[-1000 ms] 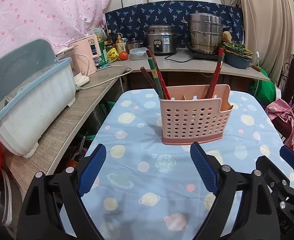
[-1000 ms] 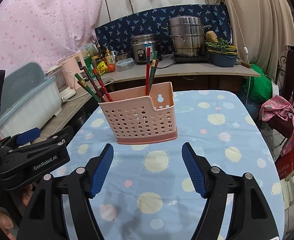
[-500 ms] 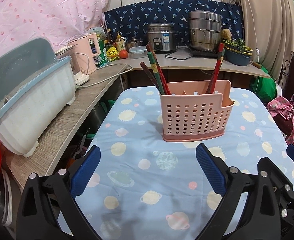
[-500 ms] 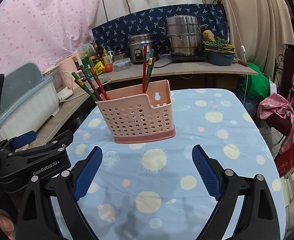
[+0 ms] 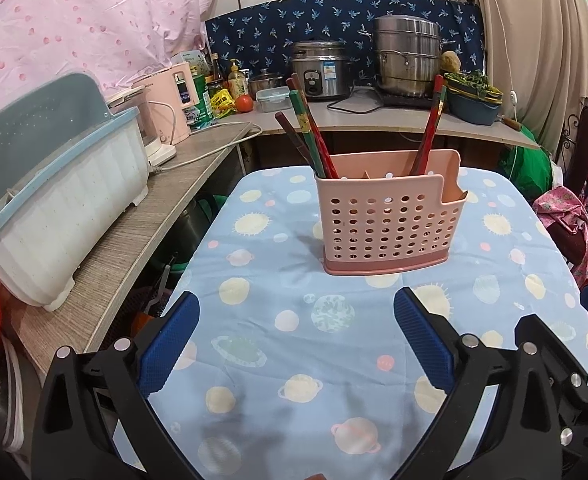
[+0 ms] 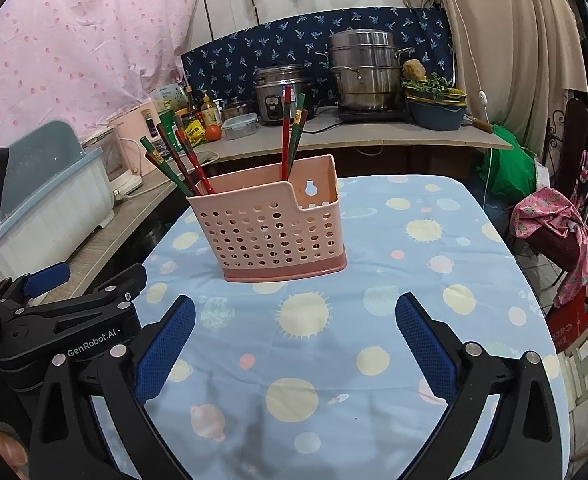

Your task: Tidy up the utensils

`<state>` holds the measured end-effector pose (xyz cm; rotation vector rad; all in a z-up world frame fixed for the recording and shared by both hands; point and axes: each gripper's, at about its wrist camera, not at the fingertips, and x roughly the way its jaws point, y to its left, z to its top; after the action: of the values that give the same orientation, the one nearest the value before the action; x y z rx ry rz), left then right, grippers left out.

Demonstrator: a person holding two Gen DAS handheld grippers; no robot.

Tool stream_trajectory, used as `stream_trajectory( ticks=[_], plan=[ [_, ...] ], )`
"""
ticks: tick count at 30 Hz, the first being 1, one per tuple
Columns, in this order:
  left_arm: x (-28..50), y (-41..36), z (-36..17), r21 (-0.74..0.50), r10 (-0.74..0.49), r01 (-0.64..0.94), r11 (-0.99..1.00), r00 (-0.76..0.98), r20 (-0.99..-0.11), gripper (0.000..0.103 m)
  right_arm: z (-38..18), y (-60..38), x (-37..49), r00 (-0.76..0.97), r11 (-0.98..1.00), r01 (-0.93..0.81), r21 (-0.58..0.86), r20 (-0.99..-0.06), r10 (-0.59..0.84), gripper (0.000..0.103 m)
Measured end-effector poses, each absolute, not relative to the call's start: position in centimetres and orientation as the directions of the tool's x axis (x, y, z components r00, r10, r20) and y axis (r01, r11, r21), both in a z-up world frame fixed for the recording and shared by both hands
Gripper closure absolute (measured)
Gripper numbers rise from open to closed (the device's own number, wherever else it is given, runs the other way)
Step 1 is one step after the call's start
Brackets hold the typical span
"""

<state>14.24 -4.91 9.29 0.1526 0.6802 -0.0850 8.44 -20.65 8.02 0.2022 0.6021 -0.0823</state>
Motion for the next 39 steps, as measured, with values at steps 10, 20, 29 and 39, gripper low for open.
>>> stream_trajectory(
  ticks=[10,20,29,39],
  plan=[
    [14.24,-4.91,9.11,0.113,-0.026,0.125,0.986,0.773,-0.634,0.009,7.76,-20.50,8.49,0.816,0.977,0.140,0.163,-0.578,-0.020,0.006],
    [14.14,-4.89,9.07,0.124,-0.009,0.111,0.986,0.778,-0.628,0.009,7.56,-20.51,8.63,0.813,0.977,0.149,0.155,-0.581,-0.032,0.006],
    [14.34,-4.60,8.87,0.113,-0.009,0.105,0.988,0.767,-0.641,0.009,7.33,-20.55,8.74,0.808,0.976,0.156,0.151,-0.588,-0.039,0.006],
    [14.46,-4.43,8.97,0.118,-0.005,0.102,0.988,0.775,-0.633,0.009,7.07,-20.84,8.88,0.804,0.974,0.166,0.152,-0.592,-0.045,0.006]
  ],
)
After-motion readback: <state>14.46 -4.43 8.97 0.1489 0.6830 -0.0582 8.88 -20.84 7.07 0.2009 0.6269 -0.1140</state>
